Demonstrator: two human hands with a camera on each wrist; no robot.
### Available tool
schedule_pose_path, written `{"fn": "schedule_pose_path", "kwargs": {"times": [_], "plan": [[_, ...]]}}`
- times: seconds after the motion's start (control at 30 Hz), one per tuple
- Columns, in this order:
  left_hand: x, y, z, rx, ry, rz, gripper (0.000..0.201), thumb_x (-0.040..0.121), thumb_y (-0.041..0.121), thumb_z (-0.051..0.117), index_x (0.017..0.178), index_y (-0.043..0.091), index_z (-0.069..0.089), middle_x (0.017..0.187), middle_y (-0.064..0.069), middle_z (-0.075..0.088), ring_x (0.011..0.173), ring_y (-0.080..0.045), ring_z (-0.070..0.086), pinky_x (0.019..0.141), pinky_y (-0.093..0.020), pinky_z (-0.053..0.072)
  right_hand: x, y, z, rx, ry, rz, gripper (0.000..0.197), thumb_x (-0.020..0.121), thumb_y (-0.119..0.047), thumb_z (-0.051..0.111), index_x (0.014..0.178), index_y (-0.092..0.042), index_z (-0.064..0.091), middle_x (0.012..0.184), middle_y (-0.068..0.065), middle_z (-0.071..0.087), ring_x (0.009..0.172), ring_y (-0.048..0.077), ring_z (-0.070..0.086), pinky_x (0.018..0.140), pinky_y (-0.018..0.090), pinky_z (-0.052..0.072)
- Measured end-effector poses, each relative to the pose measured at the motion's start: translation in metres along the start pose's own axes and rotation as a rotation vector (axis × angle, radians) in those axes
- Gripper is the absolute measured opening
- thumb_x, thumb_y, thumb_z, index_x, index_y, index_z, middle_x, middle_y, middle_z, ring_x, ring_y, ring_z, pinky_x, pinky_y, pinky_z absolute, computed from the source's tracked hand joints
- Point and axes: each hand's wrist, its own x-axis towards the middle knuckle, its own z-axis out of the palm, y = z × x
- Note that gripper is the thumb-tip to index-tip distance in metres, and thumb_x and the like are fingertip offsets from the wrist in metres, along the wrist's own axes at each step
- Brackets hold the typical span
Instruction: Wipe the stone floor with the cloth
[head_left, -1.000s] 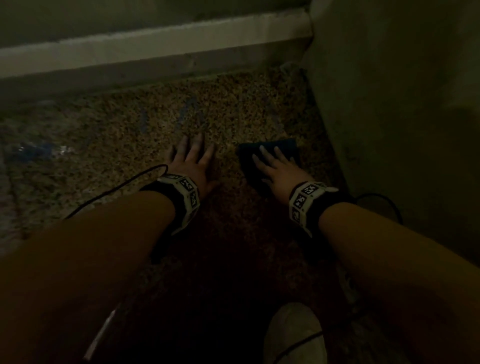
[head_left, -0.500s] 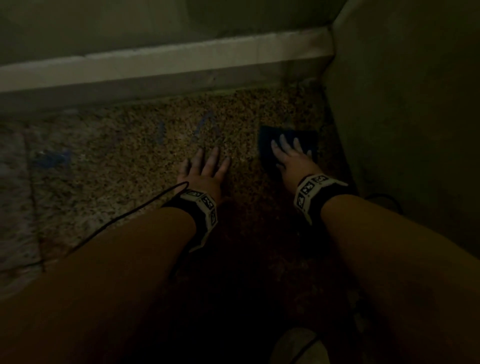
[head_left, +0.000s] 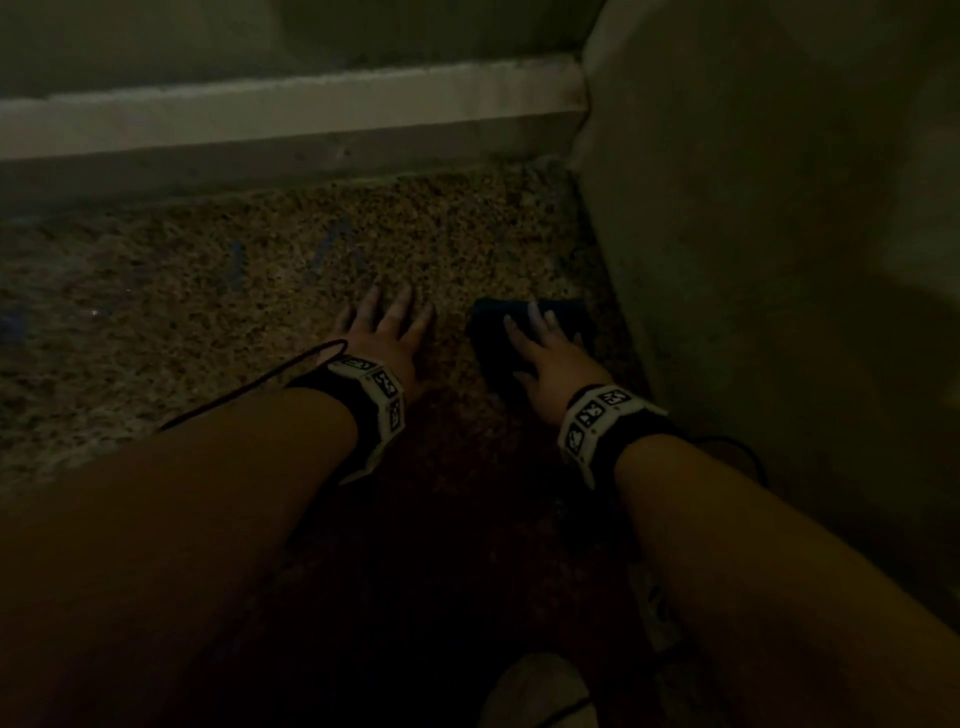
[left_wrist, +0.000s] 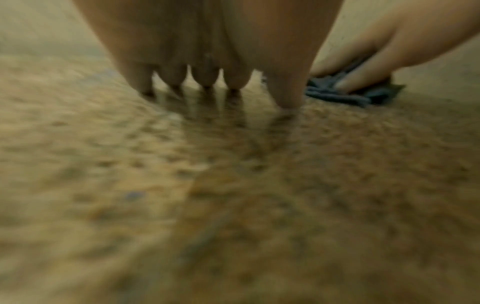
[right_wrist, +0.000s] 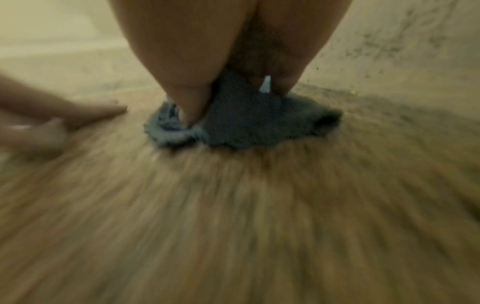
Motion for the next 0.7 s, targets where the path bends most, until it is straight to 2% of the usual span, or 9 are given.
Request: {"fn": "schedule_pose_path", "kwargs": {"times": [0.17, 0.27, 0.47, 0.6, 0.7], "plan": [[0.004, 0.002, 0.002, 0.024, -0.034, -0.026, 0.089, 0.092, 0.061, 0.040, 0.145, 0.033, -0.026, 0.151, 0.003, -0.036, 0.142, -0.030, -0.025, 0.116, -0.047, -0.004, 0.035, 0.013, -0.027, -0.011, 0.041, -0.009, 0.059, 0.103, -0.016, 0.034, 0.152, -0.030, 0.004, 0.159, 0.005, -0.013, 0.146, 0.026, -0.009, 0.115, 0.049, 0.001], [0.005, 0.001, 0.002, 0.013, -0.047, -0.025, 0.090, 0.092, 0.061, 0.040, 0.145, 0.033, -0.027, 0.150, 0.003, -0.037, 0.141, -0.030, -0.026, 0.116, -0.045, -0.005, 0.050, 0.013, -0.041, 0.037, 0.039, 0.038, 0.060, 0.103, -0.012, 0.032, 0.152, -0.029, 0.002, 0.159, 0.006, -0.015, 0.146, 0.025, -0.012, 0.115, 0.048, -0.002], [0.003, 0.000, 0.000, 0.008, -0.049, -0.015, 0.088, 0.092, 0.061, 0.040, 0.146, 0.034, -0.024, 0.151, 0.004, -0.036, 0.142, -0.029, -0.024, 0.116, -0.045, -0.002, 0.041, 0.015, -0.029, 0.069, 0.093, 0.032, 0.064, 0.101, -0.005, 0.034, 0.153, -0.027, 0.004, 0.160, 0.006, -0.011, 0.146, 0.028, -0.010, 0.115, 0.047, -0.001], [-0.002, 0.000, -0.004, 0.008, -0.064, -0.010, 0.087, 0.091, 0.062, 0.039, 0.147, 0.034, -0.022, 0.151, 0.004, -0.035, 0.143, -0.029, -0.023, 0.117, -0.046, 0.000, 0.011, 0.019, -0.013, 0.048, 0.050, 0.108, 0.056, 0.104, -0.021, 0.032, 0.152, -0.026, 0.003, 0.160, 0.006, -0.011, 0.146, 0.028, -0.006, 0.117, 0.046, 0.008], [-0.006, -0.001, -0.005, 0.049, -0.031, -0.007, 0.086, 0.091, 0.065, 0.036, 0.147, 0.035, -0.022, 0.151, 0.002, -0.035, 0.142, -0.028, -0.023, 0.118, -0.047, -0.004, -0.008, 0.023, -0.004, 0.030, 0.114, 0.189, 0.061, 0.103, -0.031, 0.034, 0.153, -0.023, -0.001, 0.160, 0.006, -0.009, 0.147, 0.028, -0.001, 0.117, 0.041, 0.008]]}}
